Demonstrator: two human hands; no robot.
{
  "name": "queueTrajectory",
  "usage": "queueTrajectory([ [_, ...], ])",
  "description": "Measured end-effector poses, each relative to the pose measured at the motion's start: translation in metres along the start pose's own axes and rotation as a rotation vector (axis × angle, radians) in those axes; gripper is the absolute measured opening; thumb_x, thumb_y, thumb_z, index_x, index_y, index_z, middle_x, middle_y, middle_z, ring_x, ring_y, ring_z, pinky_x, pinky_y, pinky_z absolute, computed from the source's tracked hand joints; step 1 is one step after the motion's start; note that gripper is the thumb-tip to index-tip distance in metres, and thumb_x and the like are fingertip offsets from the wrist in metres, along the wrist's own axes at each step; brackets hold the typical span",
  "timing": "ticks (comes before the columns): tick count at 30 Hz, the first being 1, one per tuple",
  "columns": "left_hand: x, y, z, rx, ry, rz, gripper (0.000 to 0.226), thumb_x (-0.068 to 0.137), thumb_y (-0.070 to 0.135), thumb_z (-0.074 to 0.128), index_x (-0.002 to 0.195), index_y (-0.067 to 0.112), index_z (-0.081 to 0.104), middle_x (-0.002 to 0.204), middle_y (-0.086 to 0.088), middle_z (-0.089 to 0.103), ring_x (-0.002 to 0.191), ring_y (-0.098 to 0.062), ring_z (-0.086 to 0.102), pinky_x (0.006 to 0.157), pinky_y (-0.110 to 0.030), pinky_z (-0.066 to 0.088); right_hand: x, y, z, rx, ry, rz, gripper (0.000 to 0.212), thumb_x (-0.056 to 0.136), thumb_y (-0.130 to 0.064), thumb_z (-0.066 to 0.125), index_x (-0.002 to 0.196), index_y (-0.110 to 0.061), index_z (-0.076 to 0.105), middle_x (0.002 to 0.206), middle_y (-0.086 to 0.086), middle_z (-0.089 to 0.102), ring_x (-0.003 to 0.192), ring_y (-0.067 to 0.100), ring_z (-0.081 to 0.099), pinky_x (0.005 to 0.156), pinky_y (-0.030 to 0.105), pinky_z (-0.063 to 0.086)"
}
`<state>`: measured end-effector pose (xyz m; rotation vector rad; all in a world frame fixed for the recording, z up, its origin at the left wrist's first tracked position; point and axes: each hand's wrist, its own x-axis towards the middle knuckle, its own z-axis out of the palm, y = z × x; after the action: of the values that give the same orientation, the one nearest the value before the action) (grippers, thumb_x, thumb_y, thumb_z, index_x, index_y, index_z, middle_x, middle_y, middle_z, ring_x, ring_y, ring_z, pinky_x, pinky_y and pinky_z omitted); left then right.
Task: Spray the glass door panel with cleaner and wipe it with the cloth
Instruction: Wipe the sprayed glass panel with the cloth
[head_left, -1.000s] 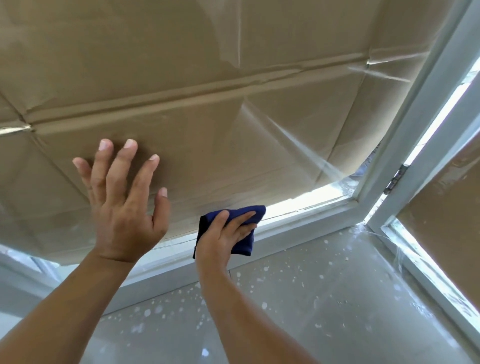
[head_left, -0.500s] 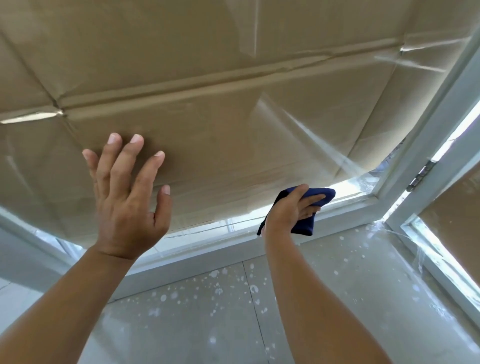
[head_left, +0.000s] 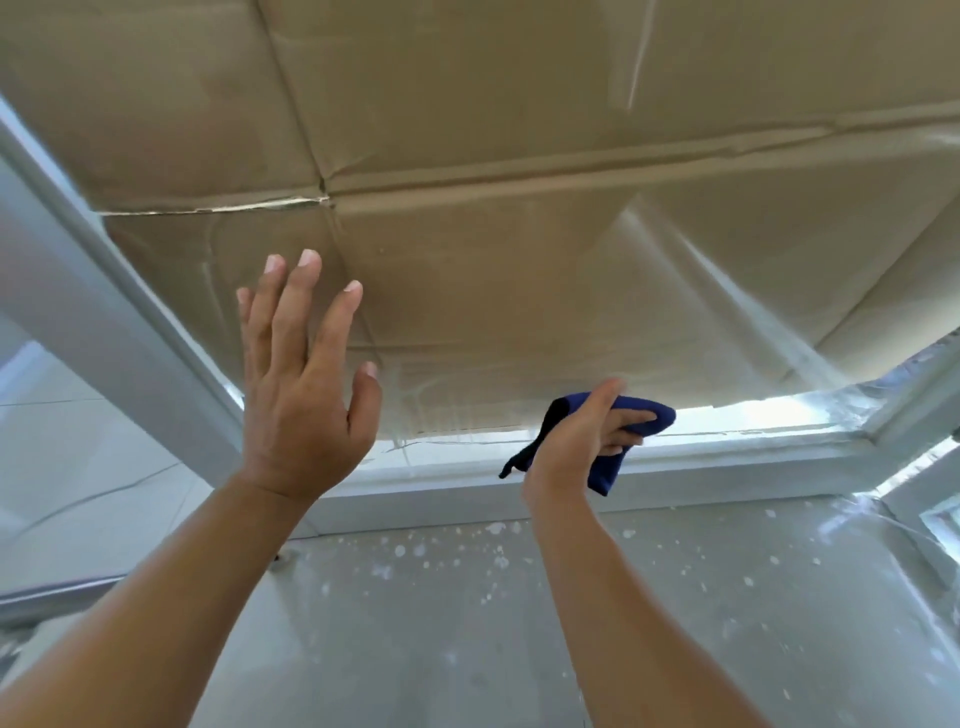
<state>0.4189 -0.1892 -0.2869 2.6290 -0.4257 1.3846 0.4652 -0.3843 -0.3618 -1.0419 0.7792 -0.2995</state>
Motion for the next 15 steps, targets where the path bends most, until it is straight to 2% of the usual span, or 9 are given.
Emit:
queueTrajectory([
  [2,0.000,-0.001,0.002,0.001,0.007,0.016,0.060,0.079,0.001,0.065,0.137,-0.003,0.051,0.151,-0.029,0.032,0.145,-0.047,0.021,0.116,-0.066,0.017,0.001,-0.011,0.002,-0.015,0.019,-0.084,0.075,0.104,-0.061,0.025,0.159,-0.030,-0.016,0.168,0.001,-0.023,0.156,0.018,-0.016,0.123,0.047,-0.004],
  [4,0.003,-0.001,0.007,-0.005,0.036,0.020,0.057,0.081,0.004,0.064,0.136,-0.003,0.051,0.151,-0.028,0.032,0.145,-0.047,0.021,0.116,-0.066,0.016,-0.008,-0.004,0.010,-0.098,-0.050,-0.257,0.086,0.095,-0.064,0.026,0.158,-0.027,-0.018,0.166,0.002,-0.027,0.154,0.018,-0.021,0.124,0.049,-0.009],
  [6,0.010,-0.001,0.014,-0.024,0.082,0.008,0.054,0.084,0.008,0.063,0.135,-0.003,0.051,0.150,-0.028,0.033,0.144,-0.047,0.021,0.117,-0.066,0.013,-0.026,0.023,0.017,-0.302,-0.187,-0.611,0.087,0.090,-0.062,0.026,0.156,-0.029,-0.021,0.164,0.003,-0.032,0.153,0.021,-0.027,0.122,0.052,-0.016],
  [9,0.019,-0.003,0.020,-0.056,0.155,-0.003,0.051,0.088,0.012,0.060,0.135,-0.003,0.050,0.150,-0.027,0.031,0.143,-0.047,0.021,0.117,-0.065,0.011,-0.026,0.085,0.009,-0.704,-0.376,-1.091,0.068,0.105,-0.055,0.019,0.159,-0.033,-0.016,0.164,0.004,-0.034,0.152,0.032,-0.026,0.119,0.055,-0.020],
  [12,0.014,-0.012,0.023,-0.062,0.173,-0.003,0.051,0.089,0.014,0.058,0.137,-0.004,0.048,0.150,-0.028,0.029,0.142,-0.048,0.020,0.118,-0.064,0.010,0.009,0.118,-0.016,-0.941,-0.336,-1.327,0.063,0.108,-0.054,0.019,0.162,-0.033,-0.004,0.168,0.007,-0.021,0.156,0.031,-0.015,0.123,0.052,-0.014],
  [13,0.012,-0.016,0.023,-0.058,0.166,-0.008,0.053,0.090,0.014,0.058,0.138,-0.004,0.047,0.150,-0.029,0.029,0.143,-0.048,0.020,0.118,-0.063,0.010,0.023,0.119,-0.024,-0.966,-0.297,-1.381,0.062,0.108,-0.053,0.021,0.162,-0.034,-0.001,0.169,0.006,-0.018,0.156,0.028,-0.014,0.124,0.050,-0.008],
  [15,0.005,-0.024,0.022,-0.046,0.140,-0.021,0.056,0.090,0.015,0.058,0.140,-0.003,0.043,0.150,-0.031,0.028,0.143,-0.048,0.019,0.118,-0.064,0.010,0.049,0.103,-0.031,-0.924,-0.199,-1.409,0.061,0.108,-0.052,0.023,0.162,-0.035,0.002,0.168,0.013,-0.014,0.156,0.026,-0.015,0.121,0.057,0.005],
])
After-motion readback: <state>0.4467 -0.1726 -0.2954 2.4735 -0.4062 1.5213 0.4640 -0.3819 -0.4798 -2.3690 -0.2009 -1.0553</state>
